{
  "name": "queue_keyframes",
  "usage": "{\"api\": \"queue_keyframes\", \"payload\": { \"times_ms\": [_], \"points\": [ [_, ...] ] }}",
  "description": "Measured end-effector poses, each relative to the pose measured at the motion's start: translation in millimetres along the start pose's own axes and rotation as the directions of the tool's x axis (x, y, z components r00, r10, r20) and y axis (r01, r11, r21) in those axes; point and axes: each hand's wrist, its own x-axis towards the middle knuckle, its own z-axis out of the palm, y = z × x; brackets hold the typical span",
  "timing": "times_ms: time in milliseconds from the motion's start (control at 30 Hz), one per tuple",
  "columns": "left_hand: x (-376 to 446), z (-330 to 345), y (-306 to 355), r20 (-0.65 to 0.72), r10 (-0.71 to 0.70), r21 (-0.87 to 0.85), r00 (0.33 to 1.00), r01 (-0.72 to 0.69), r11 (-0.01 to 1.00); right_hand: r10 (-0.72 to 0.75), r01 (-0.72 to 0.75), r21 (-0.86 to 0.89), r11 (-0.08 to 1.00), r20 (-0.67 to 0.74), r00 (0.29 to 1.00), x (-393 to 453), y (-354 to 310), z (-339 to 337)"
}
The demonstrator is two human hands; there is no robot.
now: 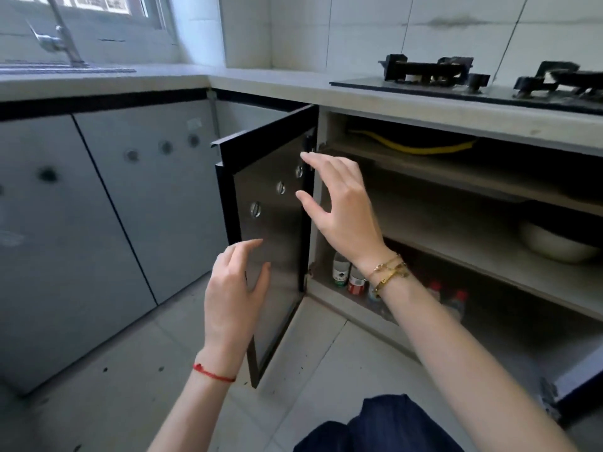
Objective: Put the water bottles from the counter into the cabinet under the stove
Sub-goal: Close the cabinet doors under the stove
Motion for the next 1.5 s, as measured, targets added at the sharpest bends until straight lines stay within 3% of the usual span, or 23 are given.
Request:
{"api": "queue_keyframes", "payload": {
  "times_ms": [133, 267, 433, 633, 1000, 1367, 1500],
  "points": [
    [-3, -8, -16, -0.097, -0.106, 0.01, 0.99, 0.108, 0.994, -0.054, 0.053, 0.028, 0.998, 0.026, 0.998, 19, -28, 19],
    [-1, -1, -35, -0.001, -0.194, 0.048, 0.981, 0.194, 0.98, -0.095, 0.093, 0.045, 0.995, 0.053, 0.994, 32, -49, 36],
    [9, 10, -38, 0.139, -0.2, 0.005, 0.97, 0.201, 0.98, -0.126, 0.125, 0.014, 0.992, 0.08, 0.989, 35, -63, 55],
    [12, 16, -40, 0.103, -0.185, -0.042, 0.977, 0.19, 0.981, -0.15, 0.152, -0.02, 0.988, 0.092, 0.984, 29, -60, 57],
    [-11, 42, 3, 0.085, 0.03, -0.23, 0.996, -0.009, 0.973, -0.154, 0.147, -0.134, 0.98, -0.044, 0.987, -3, -13, 1],
    [-15, 120, 75, 0.239, 0.25, -0.321, 0.938, -0.167, 0.932, 0.03, -0.075, -0.273, 0.959, -0.164, 0.986, -45, 63, -73],
    [-11, 157, 100, 0.334, 0.318, -0.321, 0.888, -0.21, 0.923, 0.2, -0.242, -0.225, 0.944, -0.195, 0.96, -52, 92, -94]
  ]
}}
